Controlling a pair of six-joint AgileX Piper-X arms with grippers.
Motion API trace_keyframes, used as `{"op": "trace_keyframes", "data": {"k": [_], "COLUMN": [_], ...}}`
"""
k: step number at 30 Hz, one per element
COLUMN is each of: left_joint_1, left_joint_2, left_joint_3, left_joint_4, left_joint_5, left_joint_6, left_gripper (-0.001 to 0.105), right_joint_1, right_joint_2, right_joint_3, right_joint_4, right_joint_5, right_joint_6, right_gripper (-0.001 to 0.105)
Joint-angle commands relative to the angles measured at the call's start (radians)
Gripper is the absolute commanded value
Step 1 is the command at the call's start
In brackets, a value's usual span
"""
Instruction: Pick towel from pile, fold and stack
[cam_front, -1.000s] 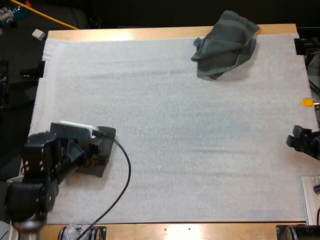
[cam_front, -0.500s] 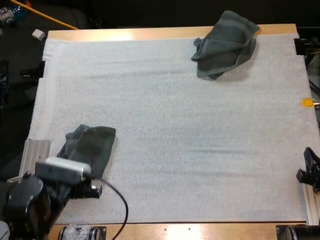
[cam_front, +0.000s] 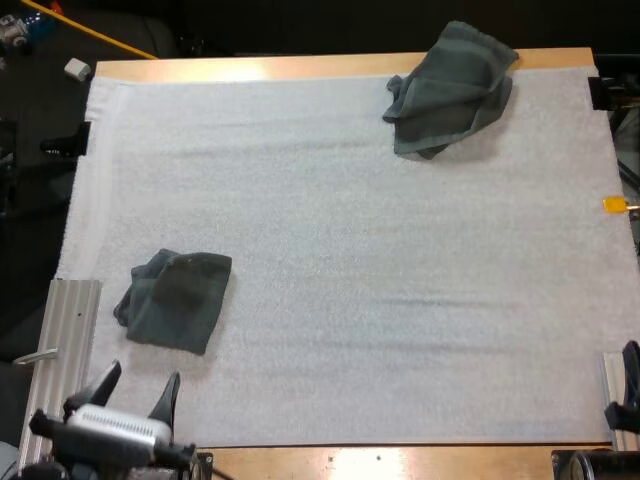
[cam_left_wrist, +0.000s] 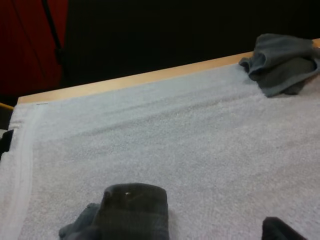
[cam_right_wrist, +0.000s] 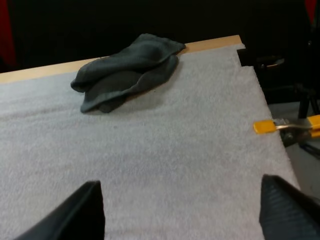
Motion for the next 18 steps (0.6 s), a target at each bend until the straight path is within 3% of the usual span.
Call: {"op": "trace_keyframes", "data": {"k": [1, 11, 18], "left_joint_1": [-0.004, -0.001, 0.0], "left_joint_2": [-0.08, -0.24, -0.259], "left_joint_3": [-0.01, -0.01, -0.005], "left_joint_4": [0.069, 0.233, 0.285], "left_joint_5": [-0.012, -0.029, -0.019], "left_joint_6": [0.014, 0.032, 0.02], "left_gripper": [0.06, 0.06, 0.061], "right_joint_1": [-0.006, -0.007, -0.005], "right_joint_2": [-0.077, -0.183, -0.196], "right_joint_3": [0.008, 0.027, 0.03], "right_joint_4": [0.029, 0.119, 0.135], "right_joint_5": [-0.002, -0.003, -0.004], "right_joint_6": [-0.004, -0.002, -0.005], "right_gripper": [0.063, 0.063, 0.063]}}
